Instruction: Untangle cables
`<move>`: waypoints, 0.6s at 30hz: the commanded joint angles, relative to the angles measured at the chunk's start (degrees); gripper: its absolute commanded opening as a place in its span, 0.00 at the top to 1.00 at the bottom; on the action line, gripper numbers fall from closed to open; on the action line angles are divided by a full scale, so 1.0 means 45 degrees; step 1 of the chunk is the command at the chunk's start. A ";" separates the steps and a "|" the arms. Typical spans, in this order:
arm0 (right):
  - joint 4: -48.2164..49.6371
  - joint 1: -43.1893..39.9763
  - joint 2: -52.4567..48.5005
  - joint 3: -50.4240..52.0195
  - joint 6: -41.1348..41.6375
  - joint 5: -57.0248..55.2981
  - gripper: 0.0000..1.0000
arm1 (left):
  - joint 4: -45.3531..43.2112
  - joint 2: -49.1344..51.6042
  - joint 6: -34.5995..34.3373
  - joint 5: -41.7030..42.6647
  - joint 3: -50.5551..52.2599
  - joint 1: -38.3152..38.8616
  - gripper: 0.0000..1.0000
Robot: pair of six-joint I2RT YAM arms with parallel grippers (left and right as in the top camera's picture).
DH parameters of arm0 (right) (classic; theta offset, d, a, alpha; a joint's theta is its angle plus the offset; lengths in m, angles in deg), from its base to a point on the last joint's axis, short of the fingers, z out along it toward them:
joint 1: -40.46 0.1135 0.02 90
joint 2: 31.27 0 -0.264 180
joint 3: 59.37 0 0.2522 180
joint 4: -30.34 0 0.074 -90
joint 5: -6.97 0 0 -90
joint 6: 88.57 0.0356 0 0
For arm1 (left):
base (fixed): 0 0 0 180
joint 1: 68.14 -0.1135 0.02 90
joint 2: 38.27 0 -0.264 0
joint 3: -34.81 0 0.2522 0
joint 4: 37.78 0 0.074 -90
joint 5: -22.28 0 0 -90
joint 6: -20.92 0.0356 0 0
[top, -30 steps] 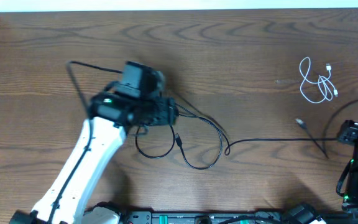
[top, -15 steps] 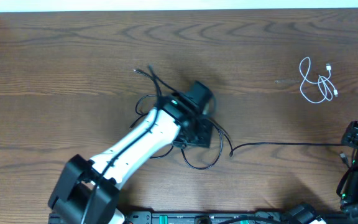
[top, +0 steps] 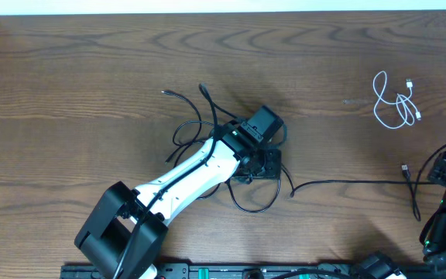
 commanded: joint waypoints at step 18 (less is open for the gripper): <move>-0.0112 0.0053 0.0058 -0.0063 0.0529 -0.0238 0.99 | -0.1452 0.2686 -0.1744 -0.1549 0.0063 0.1229 0.48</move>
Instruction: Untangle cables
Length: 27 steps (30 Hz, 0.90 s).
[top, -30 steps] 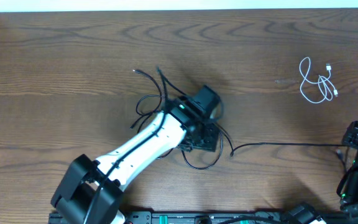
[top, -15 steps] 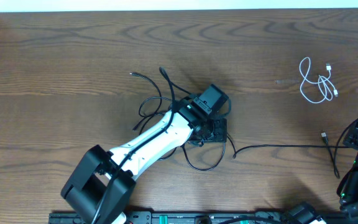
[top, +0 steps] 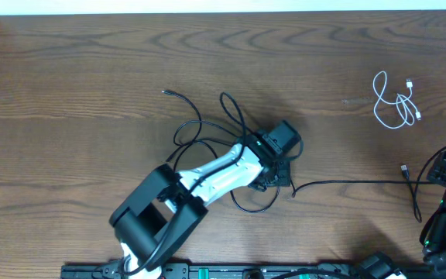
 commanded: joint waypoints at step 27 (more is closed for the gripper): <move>-0.1010 0.0053 0.0049 -0.0058 0.0204 0.2016 0.99 | 0.1608 -0.9024 0.5416 -0.7499 -0.0219 -0.2521 0.92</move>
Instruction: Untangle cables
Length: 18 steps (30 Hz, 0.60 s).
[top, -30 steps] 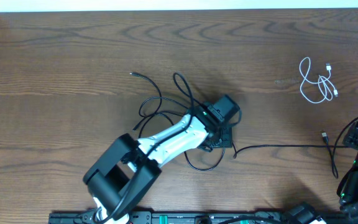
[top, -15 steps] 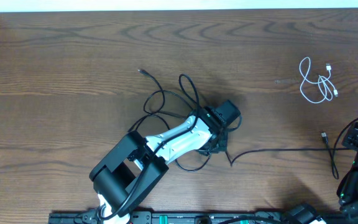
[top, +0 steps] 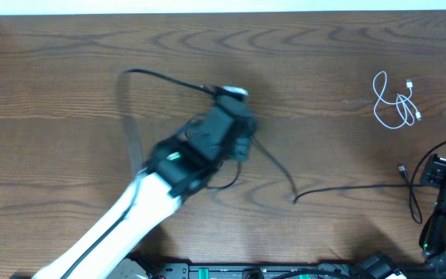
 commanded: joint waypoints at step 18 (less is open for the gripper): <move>-0.1632 0.0049 -0.1370 0.0272 0.1627 0.7815 0.99 | 0.2914 -0.1472 -0.1574 -0.4099 -0.0155 -0.4347 0.92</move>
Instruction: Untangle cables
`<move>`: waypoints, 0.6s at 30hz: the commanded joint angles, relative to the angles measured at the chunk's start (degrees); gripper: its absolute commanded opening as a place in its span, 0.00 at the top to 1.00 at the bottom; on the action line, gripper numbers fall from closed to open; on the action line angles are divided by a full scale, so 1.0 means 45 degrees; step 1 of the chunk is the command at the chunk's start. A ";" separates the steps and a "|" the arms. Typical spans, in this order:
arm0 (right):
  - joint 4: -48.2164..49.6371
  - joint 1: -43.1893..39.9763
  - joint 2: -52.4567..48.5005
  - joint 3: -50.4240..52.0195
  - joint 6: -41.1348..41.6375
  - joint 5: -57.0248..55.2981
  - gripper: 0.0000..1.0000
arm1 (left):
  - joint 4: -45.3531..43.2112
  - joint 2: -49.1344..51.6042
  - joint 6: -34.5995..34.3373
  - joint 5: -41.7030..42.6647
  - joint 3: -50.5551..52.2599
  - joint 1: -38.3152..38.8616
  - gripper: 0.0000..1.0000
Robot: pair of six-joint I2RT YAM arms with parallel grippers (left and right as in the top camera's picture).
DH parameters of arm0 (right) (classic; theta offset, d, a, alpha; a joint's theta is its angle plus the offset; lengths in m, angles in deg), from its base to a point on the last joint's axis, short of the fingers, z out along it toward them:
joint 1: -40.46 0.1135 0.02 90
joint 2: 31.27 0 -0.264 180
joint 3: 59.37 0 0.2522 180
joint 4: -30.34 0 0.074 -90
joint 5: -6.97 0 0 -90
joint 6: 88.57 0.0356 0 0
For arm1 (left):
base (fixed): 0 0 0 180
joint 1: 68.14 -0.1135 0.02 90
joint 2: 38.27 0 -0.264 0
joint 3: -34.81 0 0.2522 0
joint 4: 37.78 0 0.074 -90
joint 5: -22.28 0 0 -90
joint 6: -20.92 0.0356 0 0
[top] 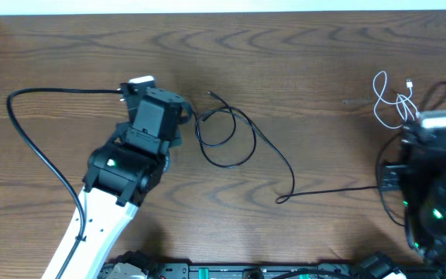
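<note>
My left gripper (pixel 134 85) sits at the left of the middle, shut on one end of a black cable (pixel 22 128). That cable arcs out to the left and back down beside the white left arm. A second black cable (pixel 238 132) lies in one loop in the middle, then trails right to the right arm. A white cable (pixel 389 105) lies coiled at the far right. My right gripper (pixel 437 118) stands right beside it, and its jaws are hidden from above.
The wooden table (pixel 300 54) runs to a pale back edge at the top. The dark right arm (pixel 428 194) fills the lower right corner. A thin black loop (pixel 436 89) shows just above the right gripper.
My left gripper has moved further left with the cable end, and the cable now trails in a wide arc. A single loop lies apart in the middle. The right arm has come in beside the white cable.
My left gripper was down on the black tangle in the middle of the table. It then shifted slightly right on it. Later it was up and left, pulling a strand out. Now one cable is drawn off left and the other lies loose in one loop.
</note>
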 commanded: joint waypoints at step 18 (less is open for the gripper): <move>0.1253 0.0053 -0.6844 0.0155 0.0340 0.7597 0.99 | 0.2127 0.1122 -0.1486 0.2608 -0.0063 -0.3075 0.92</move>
